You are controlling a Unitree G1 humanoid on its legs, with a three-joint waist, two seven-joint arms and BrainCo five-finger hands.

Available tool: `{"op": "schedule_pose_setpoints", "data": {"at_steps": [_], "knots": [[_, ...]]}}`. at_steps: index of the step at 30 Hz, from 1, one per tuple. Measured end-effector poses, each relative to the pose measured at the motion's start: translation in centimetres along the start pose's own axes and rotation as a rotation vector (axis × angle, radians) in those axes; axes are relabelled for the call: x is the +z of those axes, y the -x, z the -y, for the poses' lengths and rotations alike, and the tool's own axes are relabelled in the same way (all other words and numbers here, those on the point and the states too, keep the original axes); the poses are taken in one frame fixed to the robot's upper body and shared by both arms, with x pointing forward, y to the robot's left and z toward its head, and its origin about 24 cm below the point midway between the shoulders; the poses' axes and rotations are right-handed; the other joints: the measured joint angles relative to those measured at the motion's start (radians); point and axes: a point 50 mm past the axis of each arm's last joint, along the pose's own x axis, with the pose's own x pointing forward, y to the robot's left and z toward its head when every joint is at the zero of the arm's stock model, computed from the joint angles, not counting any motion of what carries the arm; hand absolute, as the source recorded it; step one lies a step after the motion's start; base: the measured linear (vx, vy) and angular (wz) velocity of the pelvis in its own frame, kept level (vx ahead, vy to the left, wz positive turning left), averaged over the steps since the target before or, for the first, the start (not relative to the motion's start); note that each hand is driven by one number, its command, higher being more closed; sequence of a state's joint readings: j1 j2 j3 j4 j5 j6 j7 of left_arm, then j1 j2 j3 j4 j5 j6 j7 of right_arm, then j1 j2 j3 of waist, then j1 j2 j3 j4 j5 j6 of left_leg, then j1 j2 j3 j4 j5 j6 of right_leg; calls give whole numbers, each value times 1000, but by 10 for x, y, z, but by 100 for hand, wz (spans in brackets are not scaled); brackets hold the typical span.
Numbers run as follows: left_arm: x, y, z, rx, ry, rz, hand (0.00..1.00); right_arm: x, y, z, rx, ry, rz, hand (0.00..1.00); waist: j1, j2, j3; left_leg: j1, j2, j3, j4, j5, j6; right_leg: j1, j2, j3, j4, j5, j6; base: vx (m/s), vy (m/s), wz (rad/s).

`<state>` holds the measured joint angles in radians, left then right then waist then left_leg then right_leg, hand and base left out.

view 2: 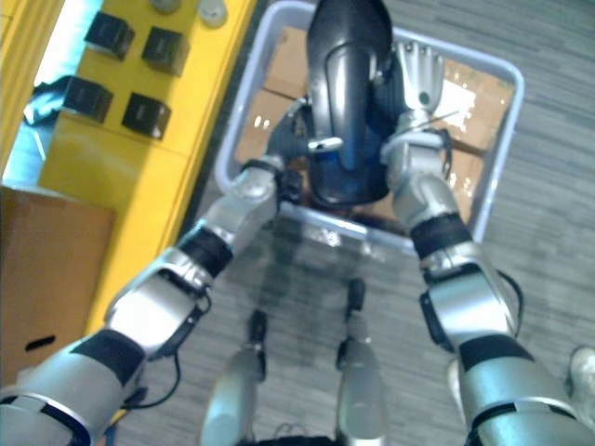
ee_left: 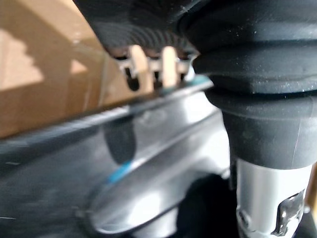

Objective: Walk over and take plastic housings, then place them on the shelf

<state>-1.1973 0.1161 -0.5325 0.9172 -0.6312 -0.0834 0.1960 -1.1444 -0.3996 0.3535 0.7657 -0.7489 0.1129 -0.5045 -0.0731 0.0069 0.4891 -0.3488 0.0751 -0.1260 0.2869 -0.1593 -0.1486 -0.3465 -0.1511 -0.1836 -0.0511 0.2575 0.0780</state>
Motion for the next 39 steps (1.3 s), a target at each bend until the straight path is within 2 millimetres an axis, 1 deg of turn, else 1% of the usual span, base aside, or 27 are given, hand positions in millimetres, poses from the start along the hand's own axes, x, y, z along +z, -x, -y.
{"op": "schedule_pose_setpoints", "data": {"at_steps": [1, 2, 6, 8, 11, 15, 18, 19, 20, 22, 24, 25, 28, 32, 33, 38, 39], "knots": [[-1, 0, -2, 7, -3, -6, 0, 3, 1, -1, 3, 4, 9, 100, 0, -2, 1, 0, 0, 0, 0, 0, 0, 0, 1, 0, -2, 1, 0, -57, 35, -1], [-2, 0, -4, 14, -4, -12, 100, 6, 2, -3, 9, 10, 24, 100, 1, -3, 2, -1, 1, 0, 0, 0, 0, 0, 1, 1, -5, 3, -1, -56, 37, -2], [-1, 0, -10, 56, 38, -17, 100, 16, 6, -9, 24, 10, 65, 100, -1, -4, 1, -1, 1, 4, -1, 0, 0, 2, 2, 3, -15, 10, 0, -44, 44, -3], [0, -1, -11, 70, 72, -21, 100, 20, 12, -14, 31, 1, 84, 100, -1, -4, 1, 1, 1, 3, -1, 0, 0, 6, 2, 3, -17, 10, 0, -35, 51, 2], [0, -1, -17, 90, 116, -30, 100, 22, 21, -20, 36, -8, 94, 100, 1, -12, 2, 13, 0, 4, -4, 0, 0, 23, 2, 3, -28, 16, 1, -36, 48, 0], [0, 0, -25, 132, 183, -42, 100, 30, 28, -18, -4, -37, 133, 100, 1, -21, 2, 25, 0, 5, -5, 0, 0, 33, 2, 3, -28, 16, 1, -46, 40, 0], [-1, 0, -31, 150, 245, -53, 100, 39, 30, -13, -46, -72, 179, 100, 2, -24, 3, 25, 1, 5, -5, 0, 0, 33, 3, 5, -28, 16, 1, -55, 27, -2], [-1, 1, -33, 154, 274, -55, 100, 45, 33, -13, -46, -82, 213, 100, 2, -27, 3, 27, 3, 8, -5, 0, 0, 33, 5, 7, -28, 16, 1, -62, 33, -9], [-2, 1, -36, 168, 309, -58, 100, 50, 37, -16, -43, -97, 232, 100, 3, -34, 1, 32, 6, 14, -6, -1, -1, 33, 7, 14, -28, 16, 1, -51, 28, -13], [-7, 4, -40, 185, 370, -56, 100, 54, 43, -18, -45, -123, 247, 100, 3, -43, -2, 37, 11, 24, -7, -2, -3, 33, 11, 22, -28, 16, 1, -33, 26, -13], [-12, 8, -40, 186, 431, -57, 100, 58, 46, -17, -56, -139, 262, 100, 1, -51, 0, 38, 14, 26, -7, -3, -4, 33, 15, 24, -28, 16, 1, -38, 36, -6], [-18, 11, -40, 188, 463, -61, 100, 59, 48, -19, -48, -142, 268, 100, 1, -53, 0, 40, 16, 28, -7, -4, -7, 33, 18, 26, -28, 16, 1, -41, 39, -8], [-27, 15, -42, 186, 502, -73, 100, 62, 53, -23, -31, -151, 279, 100, 5, -54, -1, 53, 21, 41, -14, -5, -7, 33, 22, 41, -28, 16, 0, -37, 38, -14], [-36, 23, -45, 190, 562, -60, 100, 65, 59, -26, -19, -167, 299, 100, 2, -54, -1, 70, 25, 59, -16, -7, -6, 40, 26, 55, -28, 16, 0, -35, 39, -13], [-37, 23, -45, 190, 571, -63, 100, 65, 60, -27, -16, -169, 300, 0, 2, -54, -1, 71, 27, 59, -15, -8, -7, 41, 27, 55, -28, 16, 0, -44, 33, -1], [-53, 32, -44, 218, 645, -79, 100, 63, 67, -32, 3, -170, 296, 0, 5, -54, 0, 95, 34, 60, -15, -12, -7, 66, 33, 55, -28, 14, -2, -55, 33, -2], [-59, 37, -44, 234, 685, -80, 100, 64, 70, -31, 1, -181, 299, 0, 8, -55, -1, 103, 34, 68, -15, -15, -6, 70, 34, 61, -28, 14, -2, -71, 49, -8]]}}
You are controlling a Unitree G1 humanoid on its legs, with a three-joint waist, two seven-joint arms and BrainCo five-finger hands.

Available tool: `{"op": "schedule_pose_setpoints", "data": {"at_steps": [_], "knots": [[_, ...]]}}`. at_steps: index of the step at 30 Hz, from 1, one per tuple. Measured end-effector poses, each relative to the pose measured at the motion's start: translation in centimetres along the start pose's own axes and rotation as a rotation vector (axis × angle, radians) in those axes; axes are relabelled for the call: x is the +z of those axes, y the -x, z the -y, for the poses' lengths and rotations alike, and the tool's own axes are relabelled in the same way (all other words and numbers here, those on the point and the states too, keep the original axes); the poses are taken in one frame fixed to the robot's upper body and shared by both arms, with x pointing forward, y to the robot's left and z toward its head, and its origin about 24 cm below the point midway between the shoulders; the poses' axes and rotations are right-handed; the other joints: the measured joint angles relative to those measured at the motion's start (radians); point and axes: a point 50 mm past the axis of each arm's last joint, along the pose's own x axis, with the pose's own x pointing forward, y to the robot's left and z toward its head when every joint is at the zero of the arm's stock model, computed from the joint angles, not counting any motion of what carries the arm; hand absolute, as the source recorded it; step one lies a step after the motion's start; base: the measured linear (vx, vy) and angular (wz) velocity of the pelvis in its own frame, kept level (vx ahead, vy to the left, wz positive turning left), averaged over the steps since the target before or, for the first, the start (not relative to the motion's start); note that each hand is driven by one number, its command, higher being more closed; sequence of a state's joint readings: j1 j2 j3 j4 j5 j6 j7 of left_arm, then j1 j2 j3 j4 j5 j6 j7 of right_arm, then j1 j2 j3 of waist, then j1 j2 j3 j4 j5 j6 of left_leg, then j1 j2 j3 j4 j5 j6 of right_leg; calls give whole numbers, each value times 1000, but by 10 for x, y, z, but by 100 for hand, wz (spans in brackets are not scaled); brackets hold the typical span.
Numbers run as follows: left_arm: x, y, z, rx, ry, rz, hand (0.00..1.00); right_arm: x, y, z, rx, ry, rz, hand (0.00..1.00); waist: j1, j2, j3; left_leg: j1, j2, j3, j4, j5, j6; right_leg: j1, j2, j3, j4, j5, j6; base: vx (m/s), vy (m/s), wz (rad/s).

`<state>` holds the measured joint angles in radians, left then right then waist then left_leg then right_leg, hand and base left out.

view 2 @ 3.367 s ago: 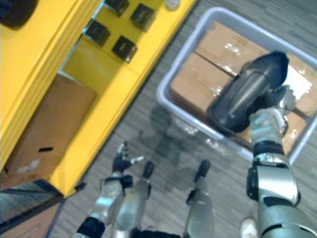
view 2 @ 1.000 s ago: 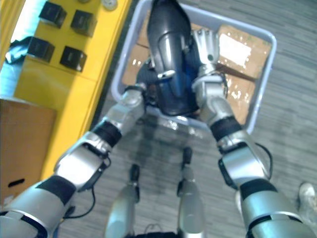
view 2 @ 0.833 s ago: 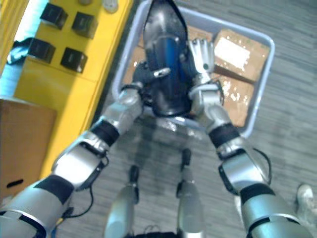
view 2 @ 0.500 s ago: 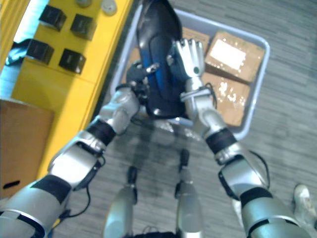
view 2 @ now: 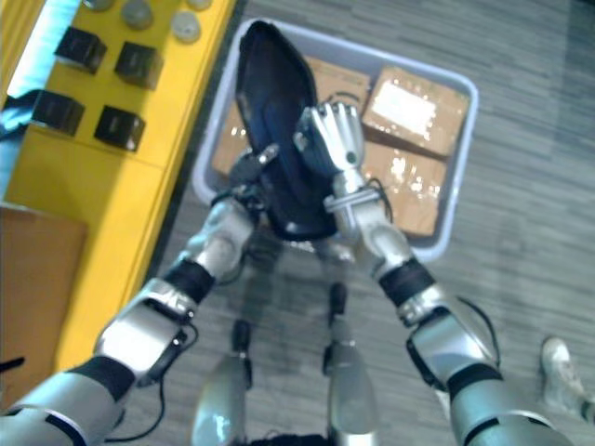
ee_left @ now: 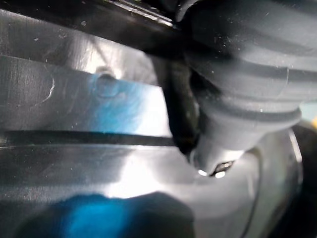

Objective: Walk over and take plastic housings, then place them on the shelf

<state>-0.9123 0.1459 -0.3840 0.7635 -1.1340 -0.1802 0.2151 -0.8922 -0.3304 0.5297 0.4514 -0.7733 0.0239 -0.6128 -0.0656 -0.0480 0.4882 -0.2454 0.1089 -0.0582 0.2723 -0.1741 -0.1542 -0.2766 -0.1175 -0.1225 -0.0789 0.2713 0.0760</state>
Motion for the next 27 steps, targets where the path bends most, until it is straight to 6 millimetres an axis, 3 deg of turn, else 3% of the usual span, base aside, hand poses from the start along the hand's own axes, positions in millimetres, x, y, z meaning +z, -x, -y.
{"op": "schedule_pose_setpoints", "data": {"at_steps": [4, 9, 12, 14, 17, 20, 23, 26, 27], "knots": [[0, 6, 1, 12, 4, 31, 100, 4, 9, 7, -64, -76, -43, 0, 7, 0, 0, 2, 2, 8, 2, -1, 0, -1, 2, 7, 0, 0, 0, -59, 39, -6], [24, 11, 22, -15, -102, 202, 100, 5, 18, 39, -246, -219, -90, 0, 6, 0, 0, 11, 4, 17, 16, -13, 0, 4, 5, 18, 5, 0, 0, -40, 48, -8], [34, 12, 20, 38, -178, 280, 100, 4, 20, 76, -421, -293, -94, 0, 2, -6, -5, 56, 12, 39, 15, -27, 2, 35, 14, 35, 5, -2, 0, -23, 54, -22], [42, 13, 9, 140, -303, 344, 100, 6, 25, 113, -604, -360, -55, 0, -6, -33, -25, 78, 13, 64, 14, -35, 4, 41, 18, 56, 4, -4, 1, -38, 43, -33], [37, 16, -5, 257, -447, 360, 100, 3, 42, 141, -754, -375, -42, 0, -19, -49, -46, 124, 17, 75, 0, -39, 2, 75, 23, 67, 1, -8, 4, -22, 43, -12], [12, 28, -32, 418, -589, 316, 100, 1, 69, 144, -790, -370, -68, 0, -29, -36, -158, 151, 23, 95, -40, -39, 2, 74, 28, 72, 1, -24, 7, 16, 33, -13], [2, 36, -43, 485, -644, 306, 100, -7, 93, 141, -768, -346, -127, 0, -30, -12, -201, 196, 25, 100, -66, -39, 2, 104, 30, 73, 1, -30, 7, 40, 38, -6], [8, 51, -56, 547, -699, 373, 100, -22, 128, 130, -702, -389, -282, 0, -33, 20, -249, 233, 22, 120, -97, -38, 3, 122, 29, 77, 0, -40, 11, 16, 43, -13], [13, 62, -64, 574, -693, 414, 100, -31, 152, 124, -657, -401, -403, 0, -35, 35, -275, 248, 21, 124, -108, -37, 5, 125, 29, 79, 0, -47, 12, 16, 29, -8]]}}
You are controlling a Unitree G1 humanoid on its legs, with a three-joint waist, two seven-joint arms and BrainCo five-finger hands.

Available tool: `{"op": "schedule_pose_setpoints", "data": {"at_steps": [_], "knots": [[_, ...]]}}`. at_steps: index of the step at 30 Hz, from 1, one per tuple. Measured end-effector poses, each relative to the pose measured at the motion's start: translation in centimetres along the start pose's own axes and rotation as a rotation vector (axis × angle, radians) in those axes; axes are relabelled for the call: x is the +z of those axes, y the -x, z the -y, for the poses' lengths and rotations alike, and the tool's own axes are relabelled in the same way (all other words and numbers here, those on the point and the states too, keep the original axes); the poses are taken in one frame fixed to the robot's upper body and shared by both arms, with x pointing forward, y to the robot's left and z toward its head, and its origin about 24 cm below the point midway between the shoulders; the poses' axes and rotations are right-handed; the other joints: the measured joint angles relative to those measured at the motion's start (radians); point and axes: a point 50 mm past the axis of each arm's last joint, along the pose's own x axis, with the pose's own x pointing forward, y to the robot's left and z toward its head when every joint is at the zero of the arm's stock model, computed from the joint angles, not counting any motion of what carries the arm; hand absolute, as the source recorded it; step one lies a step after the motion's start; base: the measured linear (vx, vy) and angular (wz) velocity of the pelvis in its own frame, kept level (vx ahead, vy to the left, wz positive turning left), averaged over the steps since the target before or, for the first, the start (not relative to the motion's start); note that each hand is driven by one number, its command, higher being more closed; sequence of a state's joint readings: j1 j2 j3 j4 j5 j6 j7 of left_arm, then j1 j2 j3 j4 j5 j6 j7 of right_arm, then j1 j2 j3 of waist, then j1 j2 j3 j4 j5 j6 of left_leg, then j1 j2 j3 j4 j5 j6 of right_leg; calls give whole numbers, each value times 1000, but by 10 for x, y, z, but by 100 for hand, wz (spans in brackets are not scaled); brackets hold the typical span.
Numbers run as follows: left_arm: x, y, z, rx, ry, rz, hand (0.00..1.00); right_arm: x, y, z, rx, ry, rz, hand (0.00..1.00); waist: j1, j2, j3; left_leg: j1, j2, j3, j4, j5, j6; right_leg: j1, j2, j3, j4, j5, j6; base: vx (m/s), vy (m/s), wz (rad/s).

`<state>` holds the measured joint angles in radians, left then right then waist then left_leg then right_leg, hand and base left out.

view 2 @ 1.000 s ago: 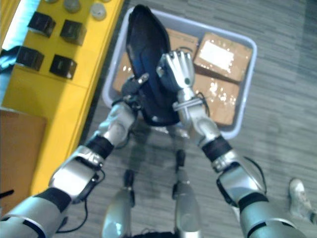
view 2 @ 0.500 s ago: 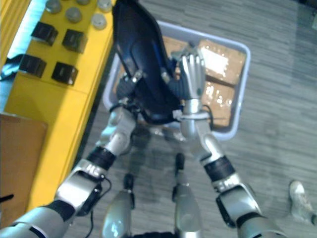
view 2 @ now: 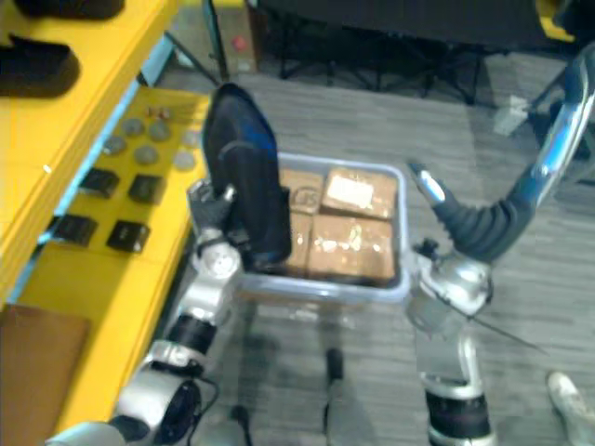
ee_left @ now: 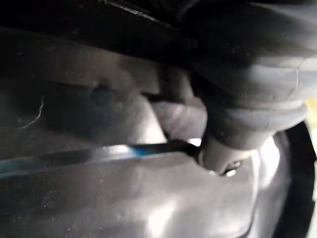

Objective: Walk over and take plastic housings, then place them on the shelf

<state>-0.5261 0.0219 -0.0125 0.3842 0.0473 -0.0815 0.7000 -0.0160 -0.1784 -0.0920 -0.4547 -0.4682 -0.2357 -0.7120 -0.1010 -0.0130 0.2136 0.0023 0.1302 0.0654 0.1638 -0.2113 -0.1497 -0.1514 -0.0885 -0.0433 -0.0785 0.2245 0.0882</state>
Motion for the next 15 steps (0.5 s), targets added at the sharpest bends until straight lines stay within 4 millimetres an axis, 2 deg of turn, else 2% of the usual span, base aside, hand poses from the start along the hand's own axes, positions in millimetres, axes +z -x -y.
{"op": "schedule_pose_setpoints", "data": {"at_steps": [3, 5, 6, 8, 11, 15], "knots": [[-5, 8, -25, 66, 23, 7, 100, -32, 28, 17, 33, 31, -248, 0, -16, 23, -28, 27, 0, 5, -17, 1, 2, 14, 0, 3, 0, -6, 2, 5, 20, -6], [-12, 21, -48, 110, 33, 2, 100, -67, 64, 36, 62, 89, -506, 0, -19, 34, -55, 37, -2, 27, -24, 2, 3, 16, 1, 19, 0, -7, 3, -18, 20, -19], [-13, 24, -51, 117, 40, 1, 100, -73, 74, 42, 60, 103, -566, 0, -19, 36, -58, 37, -2, 27, -25, 2, 3, 16, 1, 19, 0, -7, 3, -24, 15, -8], [-18, 37, -60, 118, 57, -14, 100, -93, 106, 58, 41, 94, -788, 0, -19, 39, -65, 56, -2, 30, -32, 2, 3, 31, 2, 21, -1, -8, 3, -15, 4, -1], [-25, 49, -66, 89, 57, -41, 100, -106, 128, 63, 23, 34, -939, 0, -18, 41, -89, 65, -2, 36, -34, 2, 4, 35, 2, 24, -1, -13, 3, -45, 6, -5], [-24, 57, -71, 89, 71, -33, 100, -111, 138, 61, 14, -26, -1012, 0, -8, 46, -109, 65, -2, 31, -34, 3, 4, 38, 2, 19, -1, -19, -1, -47, 2, 3]]}}
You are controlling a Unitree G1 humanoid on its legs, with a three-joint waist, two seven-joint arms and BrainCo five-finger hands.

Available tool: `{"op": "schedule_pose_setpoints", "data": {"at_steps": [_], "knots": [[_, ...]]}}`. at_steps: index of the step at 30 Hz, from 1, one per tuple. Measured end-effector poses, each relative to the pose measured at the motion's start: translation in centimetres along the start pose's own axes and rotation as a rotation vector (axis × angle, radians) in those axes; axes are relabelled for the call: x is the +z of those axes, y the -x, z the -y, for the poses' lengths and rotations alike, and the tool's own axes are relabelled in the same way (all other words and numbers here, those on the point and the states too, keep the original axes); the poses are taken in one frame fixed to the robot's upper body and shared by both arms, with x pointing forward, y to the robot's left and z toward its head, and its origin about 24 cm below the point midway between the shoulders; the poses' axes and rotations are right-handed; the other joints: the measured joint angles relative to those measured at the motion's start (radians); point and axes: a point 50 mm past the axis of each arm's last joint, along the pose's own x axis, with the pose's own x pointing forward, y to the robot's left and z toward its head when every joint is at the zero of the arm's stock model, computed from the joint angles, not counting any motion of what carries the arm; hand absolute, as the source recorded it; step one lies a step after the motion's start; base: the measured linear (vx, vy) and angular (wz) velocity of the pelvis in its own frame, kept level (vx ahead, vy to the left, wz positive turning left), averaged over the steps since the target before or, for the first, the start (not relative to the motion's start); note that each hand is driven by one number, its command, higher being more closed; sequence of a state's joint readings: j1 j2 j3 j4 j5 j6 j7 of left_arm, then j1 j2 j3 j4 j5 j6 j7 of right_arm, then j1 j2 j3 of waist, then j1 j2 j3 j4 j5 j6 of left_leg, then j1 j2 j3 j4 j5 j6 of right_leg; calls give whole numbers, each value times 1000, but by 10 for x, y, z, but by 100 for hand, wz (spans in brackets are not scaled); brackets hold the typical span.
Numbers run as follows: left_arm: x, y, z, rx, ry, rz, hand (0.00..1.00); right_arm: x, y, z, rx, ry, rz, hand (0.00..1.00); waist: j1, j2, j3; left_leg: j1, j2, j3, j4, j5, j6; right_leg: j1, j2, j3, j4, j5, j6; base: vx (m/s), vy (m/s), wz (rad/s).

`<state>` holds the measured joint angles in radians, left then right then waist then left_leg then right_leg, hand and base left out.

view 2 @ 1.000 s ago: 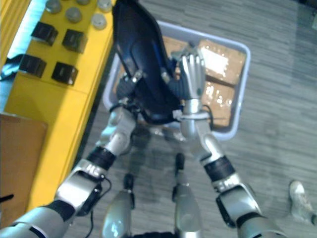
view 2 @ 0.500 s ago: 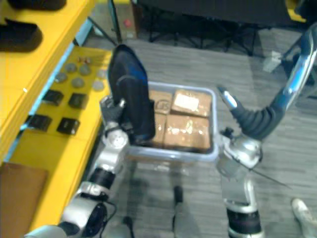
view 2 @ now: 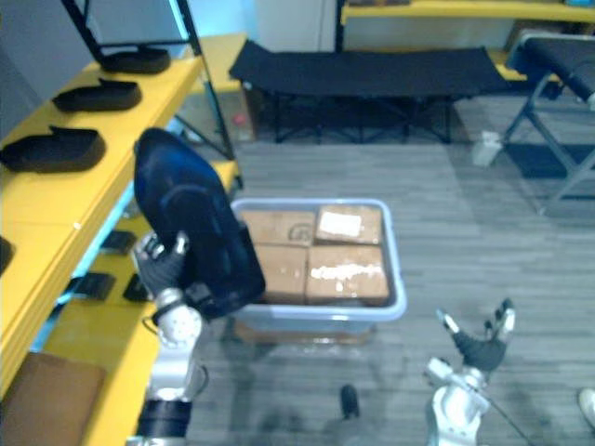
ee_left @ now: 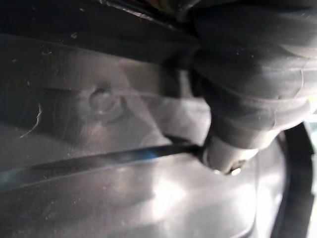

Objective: Walk over and take plastic housings, then place them on the shelf

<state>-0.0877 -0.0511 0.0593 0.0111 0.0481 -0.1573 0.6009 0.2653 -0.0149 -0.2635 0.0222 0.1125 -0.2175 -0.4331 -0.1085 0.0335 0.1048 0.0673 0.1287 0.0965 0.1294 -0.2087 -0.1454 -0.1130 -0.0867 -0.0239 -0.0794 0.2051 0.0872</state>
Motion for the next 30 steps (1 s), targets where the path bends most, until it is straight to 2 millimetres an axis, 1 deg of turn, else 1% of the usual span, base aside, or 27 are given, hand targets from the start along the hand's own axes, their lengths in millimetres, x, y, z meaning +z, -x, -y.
{"op": "schedule_pose_setpoints", "data": {"at_steps": [2, 3, 6, 7, 8, 10, 11, 12, 14, 15, 17, 18, 19, 20, 22, 23, 24, 25, 26, 27, 29, 30], "knots": [[10, 1, -9, 20, 14, 40, 100, 1, -3, -7, 25, -33, -3, 0, 20, 4, -5, 0, 0, -8, 0, 2, 0, 5, -1, -7, 0, -1, 0, -35, 8, 9], [13, 2, -13, 31, 13, 57, 100, 1, -4, -10, 34, -40, -5, 0, 23, 4, -5, -1, 1, -14, 0, 3, 0, 7, -2, -12, 0, -2, 0, -28, 9, 26], [29, 4, -39, 105, -11, 146, 100, 0, -7, -20, 78, -50, -11, 0, 59, 8, -14, -30, -2, -78, 1, 13, 0, 21, -17, -76, 0, -10, 1, -12, 13, 56], [33, 4, -51, 149, -21, 163, 100, 0, -8, -27, 104, -51, -12, 0, 72, 8, -15, -38, -4, -107, 0, 19, 0, 31, -21, -106, -1, -11, 5, 9, 6, 95], [35, 4, -68, 217, -44, 174, 100, -1, -10, -38, 146, -52, -15, 0, 95, 10, -17, -46, -7, -152, -2, 26, 1, 49, -29, -148, -1, -16, 4, 10, 1, 107], [37, 7, -92, 317, -83, 181, 100, 0, -11, -57, 218, -58, -15, 0, 129, 9, -27, -70, -18, -229, -2, 41, 1, 75, -44, -224, -1, -23, 11, 26, -15, 123], [36, 11, -106, 380, -109, 178, 100, 2, -13, -69, 268, -57, -9, 0, 161, 5, -34, -78, -31, -279, -8, 53, 4, 97, -57, -267, -1, -30, 17, 34, -15, 116], [36, 12, -112, 403, -122, 175, 100, 3, -14, -74, 290, -58, -7, 0, 177, 4, -41, -85, -37, -301, -12, 60, 6, 105, -64, -290, -1, -34, 22, 35, 2, 122], [38, 20, -134, 487, -198, 186, 100, 10, -18, -98, 368, -56, 17, 0, 236, -9, -50, -101, -69, -392, -15, 77, 14, 148, -92, -376, -1, -47, 38, 25, 21, 118], [39, 21, -137, 500, -218, 192, 100, 12, -19, -103, 387, -54, 25, 0, 250, -13, -53, -103, -78, -415, -15, 82, 15, 156, -99, -398, -1, -50, 42, 27, 53, 112], [42, 28, -147, 529, -252, 200, 100, 24, -16, -123, 464, -43, 79, 0, 294, -23, -58, -107, -109, -483, -16, 98, 21, 195, -124, -461, -1, -60, 56, 13, 60, 95], [43, 30, -148, 532, -263, 204, 100, 26, -16, -127, 476, -41, 91, 0, 300, -26, -57, -106, -119, -499, -16, 100, 23, 207, -131, -476, -1, -66, 62, -13, 43, 77], [43, 33, -150, 533, -295, 205, 100, 31, -16, -132, 494, -40, 109, 0, 314, -29, -59, -104, -131, -520, -17, 103, 25, 225, -140, -500, -1, -72, 67, -26, 51, 59], [46, 37, -154, 540, -315, 210, 100, 35, -16, -136, 510, -42, 124, 0, 319, -31, -60, -104, -137, -532, -16, 103, 26, 236, -144, -509, -1, -80, 68, -19, 28, 45], [49, 44, -161, 557, -343, 210, 100, 39, -17, -140, 522, -40, 142, 0, 324, -36, -63, -103, -136, -529, -13, 100, 29, 236, -143, -507, -1, -90, 63, -16, 26, -2], [50, 48, -168, 572, -367, 208, 100, 42, -17, -142, 526, -44, 149, 0, 330, -36, -63, -103, -127, -513, 1, 89, 30, 222, -138, -488, 8, -93, 60, -10, 26, -36], [50, 51, -170, 581, -375, 202, 100, 43, -17, -145, 533, -45, 155, 0, 336, -32, -62, -105, -121, -497, 18, 75, 30, 213, -133, -468, 20, -98, 55, -1, 33, -71], [50, 55, -174, 594, -392, 194, 100, 46, -16, -149, 551, -48, 163, 0, 348, -23, -56, -108, -105, -465, 65, 39, 29, 201, -117, -432, 39, -106, 47, -7, 27, -82], [50, 58, -177, 602, -407, 186, 100, 47, -13, -153, 572, -49, 169, 0, 350, -15, -52, -120, -91, -440, 121, -1, 37, 203, -99, -410, 44, -116, 44, -4, 22, -68], [50, 58, -177, 599, -423, 189, 100, 49, -13, -153, 576, -52, 176, 0, 339, -15, -50, -131, -84, -424, 159, -24, 59, 213, -90, -414, 44, -124, 48, -6, 6, -19], [51, 56, -173, 586, -416, 197, 100, 52, -16, -148, 564, -50, 190, 0, 318, -27, -45, -146, -74, -358, 178, -25, 74, 224, -97, -437, 45, -128, 50, -13, 17, 37], [51, 51, -166, 562, -394, 210, 100, 55, -20, -138, 533, -51, 209, 0, 308, -40, -37, -171, -56, -230, 202, -15, 101, 232, -109, -464, 48, -131, 52, -21, 45, 63]]}}
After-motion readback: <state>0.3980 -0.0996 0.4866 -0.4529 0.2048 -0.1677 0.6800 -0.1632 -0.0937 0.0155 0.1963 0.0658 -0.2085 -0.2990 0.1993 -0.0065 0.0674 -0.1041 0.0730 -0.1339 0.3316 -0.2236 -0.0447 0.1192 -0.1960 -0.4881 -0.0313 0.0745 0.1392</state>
